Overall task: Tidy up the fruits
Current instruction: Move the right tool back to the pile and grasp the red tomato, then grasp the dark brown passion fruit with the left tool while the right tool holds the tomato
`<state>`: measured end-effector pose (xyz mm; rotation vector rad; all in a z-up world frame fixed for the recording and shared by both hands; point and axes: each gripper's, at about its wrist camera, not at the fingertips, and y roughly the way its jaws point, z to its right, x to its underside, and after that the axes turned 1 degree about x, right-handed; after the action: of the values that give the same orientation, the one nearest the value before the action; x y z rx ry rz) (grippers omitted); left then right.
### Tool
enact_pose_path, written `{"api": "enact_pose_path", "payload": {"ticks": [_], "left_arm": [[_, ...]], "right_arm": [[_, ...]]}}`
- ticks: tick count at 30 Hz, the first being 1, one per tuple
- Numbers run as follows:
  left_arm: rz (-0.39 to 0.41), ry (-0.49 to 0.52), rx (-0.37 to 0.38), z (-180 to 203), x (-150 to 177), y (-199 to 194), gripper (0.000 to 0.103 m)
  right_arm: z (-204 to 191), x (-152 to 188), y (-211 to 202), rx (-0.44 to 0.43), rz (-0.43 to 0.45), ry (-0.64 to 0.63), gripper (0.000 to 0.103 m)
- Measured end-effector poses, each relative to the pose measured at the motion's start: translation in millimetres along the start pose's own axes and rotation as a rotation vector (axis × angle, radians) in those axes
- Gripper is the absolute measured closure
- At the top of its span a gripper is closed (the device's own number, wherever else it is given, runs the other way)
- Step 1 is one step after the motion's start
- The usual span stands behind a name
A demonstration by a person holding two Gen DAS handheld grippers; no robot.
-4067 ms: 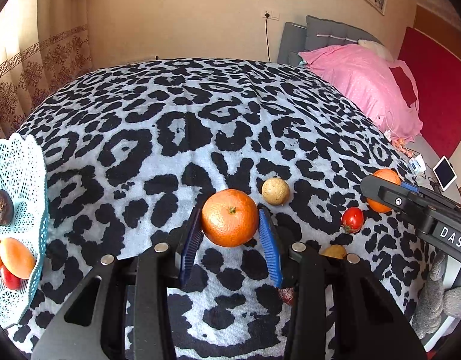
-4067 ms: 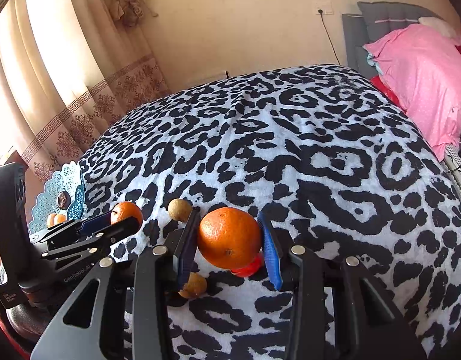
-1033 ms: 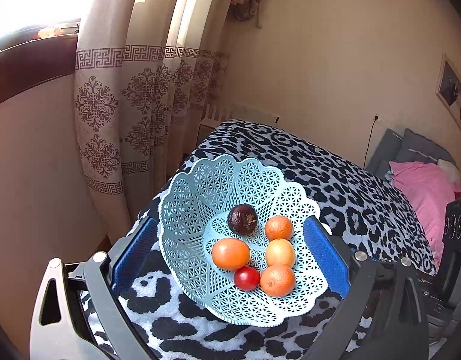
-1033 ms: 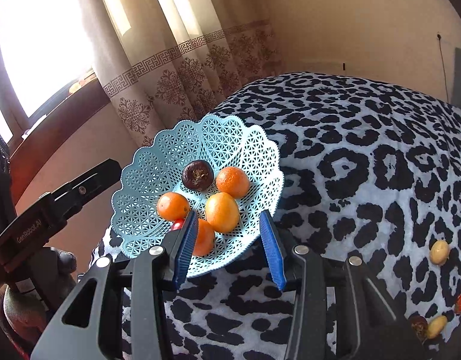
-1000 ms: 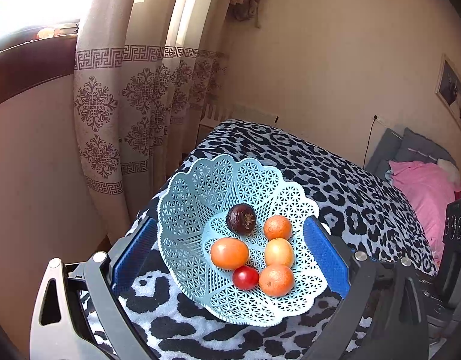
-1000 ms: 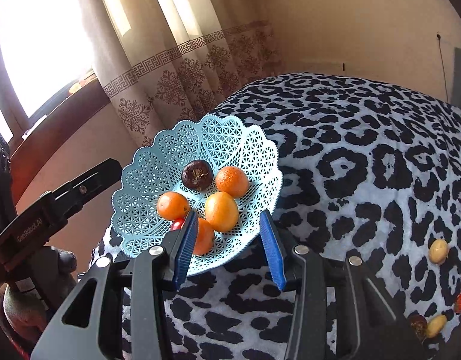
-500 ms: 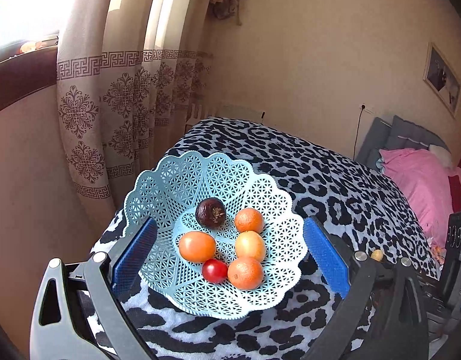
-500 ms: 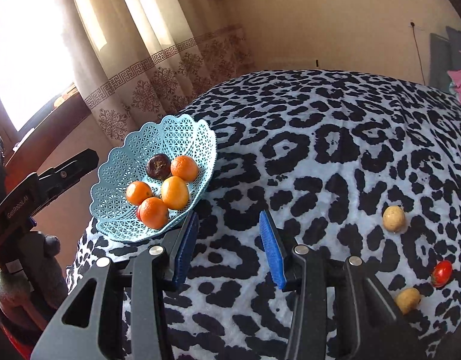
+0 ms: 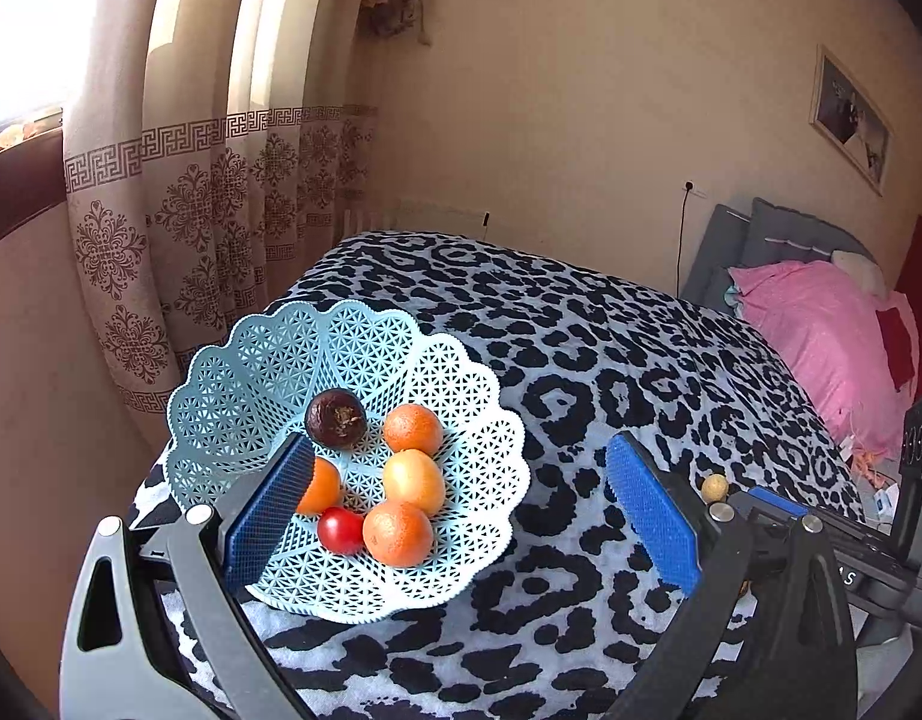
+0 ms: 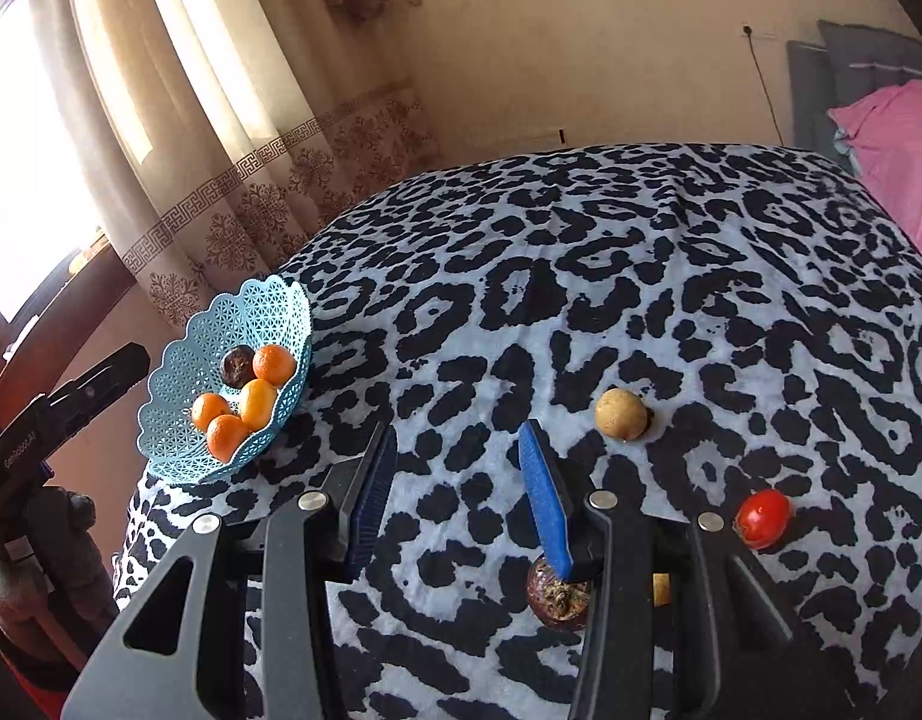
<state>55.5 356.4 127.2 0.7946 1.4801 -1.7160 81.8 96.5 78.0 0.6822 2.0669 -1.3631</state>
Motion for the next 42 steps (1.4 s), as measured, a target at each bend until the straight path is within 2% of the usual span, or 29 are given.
{"api": "enact_pose_path", "payload": {"ticks": [17, 29, 33, 42], "left_arm": [[-0.04, 0.068, 0.056, 44.8, 13.0, 8.1, 0.004], [-0.096, 0.105, 0.084, 67.7, 29.6, 21.0, 0.004], [-0.107, 0.115, 0.094, 75.5, 34.0, 24.7, 0.004], [-0.132, 0.154, 0.117, 91.1, 44.0, 30.8, 0.004]], "right_arm": [[70.4, 8.7, -24.3, 0.1, 0.035, 0.103, 0.06], [120.2, 24.5, -33.6, 0.217, 0.025, 0.157, 0.06], [125.0, 29.7, -29.2, 0.228, -0.002, 0.149, 0.06], [107.5, 28.6, -11.4, 0.246, -0.051, 0.063, 0.061]]}}
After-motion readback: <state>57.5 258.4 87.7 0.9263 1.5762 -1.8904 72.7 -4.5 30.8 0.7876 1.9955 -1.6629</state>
